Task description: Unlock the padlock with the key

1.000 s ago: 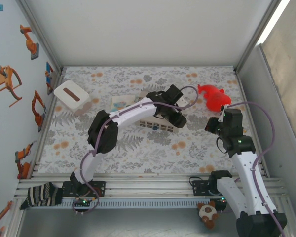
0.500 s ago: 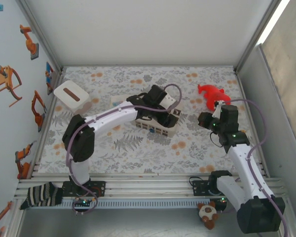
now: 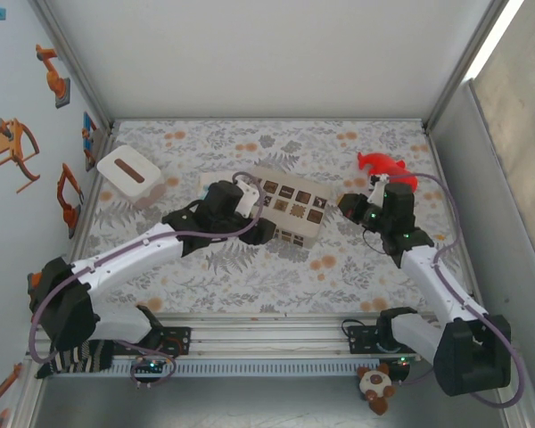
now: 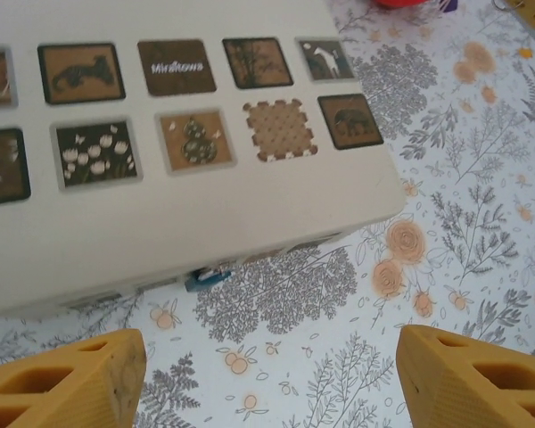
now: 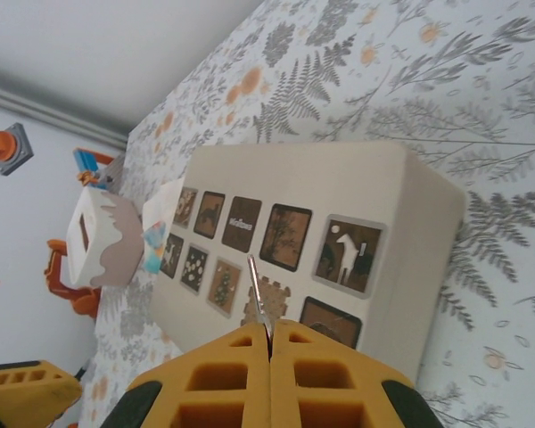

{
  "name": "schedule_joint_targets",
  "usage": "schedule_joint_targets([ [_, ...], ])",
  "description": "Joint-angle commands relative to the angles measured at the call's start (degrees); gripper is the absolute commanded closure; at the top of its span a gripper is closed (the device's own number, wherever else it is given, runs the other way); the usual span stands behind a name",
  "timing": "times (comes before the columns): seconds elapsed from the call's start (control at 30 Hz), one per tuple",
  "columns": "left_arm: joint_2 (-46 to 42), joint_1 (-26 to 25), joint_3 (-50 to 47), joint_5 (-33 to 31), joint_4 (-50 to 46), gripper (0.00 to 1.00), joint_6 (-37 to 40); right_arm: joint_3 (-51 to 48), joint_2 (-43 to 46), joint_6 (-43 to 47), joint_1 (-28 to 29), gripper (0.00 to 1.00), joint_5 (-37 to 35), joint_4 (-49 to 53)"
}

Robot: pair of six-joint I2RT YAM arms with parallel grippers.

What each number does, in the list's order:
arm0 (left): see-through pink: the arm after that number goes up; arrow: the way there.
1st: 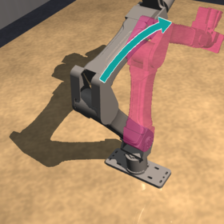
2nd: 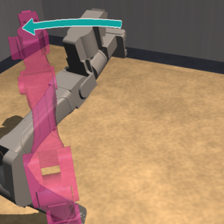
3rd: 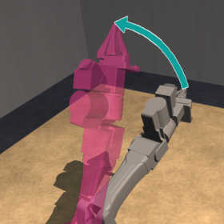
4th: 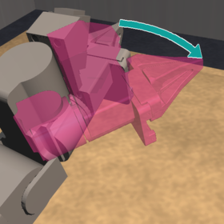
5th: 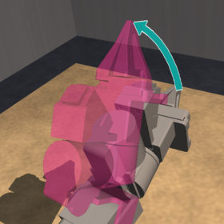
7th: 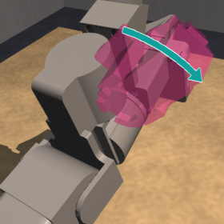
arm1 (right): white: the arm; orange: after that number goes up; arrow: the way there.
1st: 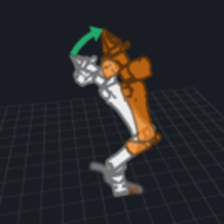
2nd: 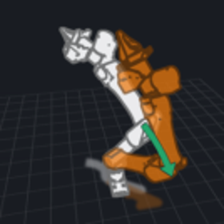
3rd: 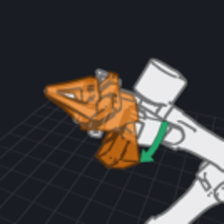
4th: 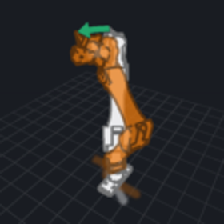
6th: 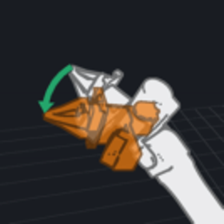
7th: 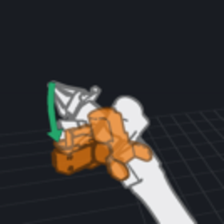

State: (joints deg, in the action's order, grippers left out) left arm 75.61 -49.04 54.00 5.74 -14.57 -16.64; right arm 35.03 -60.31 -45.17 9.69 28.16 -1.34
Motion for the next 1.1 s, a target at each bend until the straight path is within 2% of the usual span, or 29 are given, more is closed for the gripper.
schedule_joint_targets([
  [0.0, -1.35, -0.01, -4.62, 0.25, 5.71, 0.26, -6.44, -0.96, -1.87, -3.12, 2.24, 1.00, 0.23, -6.44],
  [0.2, 0.06, -0.58, -12.46, 0.18, 14.18, 0.29, -10.41, 0.21, -7.62, -4.42, 7.14, 1.00, -1.05, -11.12],
  [0.4, 6.13, -2.03, -12.12, 0.32, 16.89, 0.30, -10.25, 0.87, -14.28, -6.80, 11.42, 1.00, -2.46, -16.19],
  [0.63, 13.08, -0.17, -9.63, -0.09, 22.23, 0.32, -9.80, 0.49, -20.10, -7.42, 11.75, 1.00, -1.93, -19.88],
  [0.93, 20.49, 2.07, -4.26, 1.64, 24.68, 0.32, -6.92, 2.42, -25.51, -5.89, 11.25, 1.00, -1.62, -18.96],
  [1.07, 22.39, 4.56, -2.91, 2.01, 26.31, 0.33, -5.71, 3.16, -27.25, -5.13, 10.55, 1.00, -1.84, -18.61],
])
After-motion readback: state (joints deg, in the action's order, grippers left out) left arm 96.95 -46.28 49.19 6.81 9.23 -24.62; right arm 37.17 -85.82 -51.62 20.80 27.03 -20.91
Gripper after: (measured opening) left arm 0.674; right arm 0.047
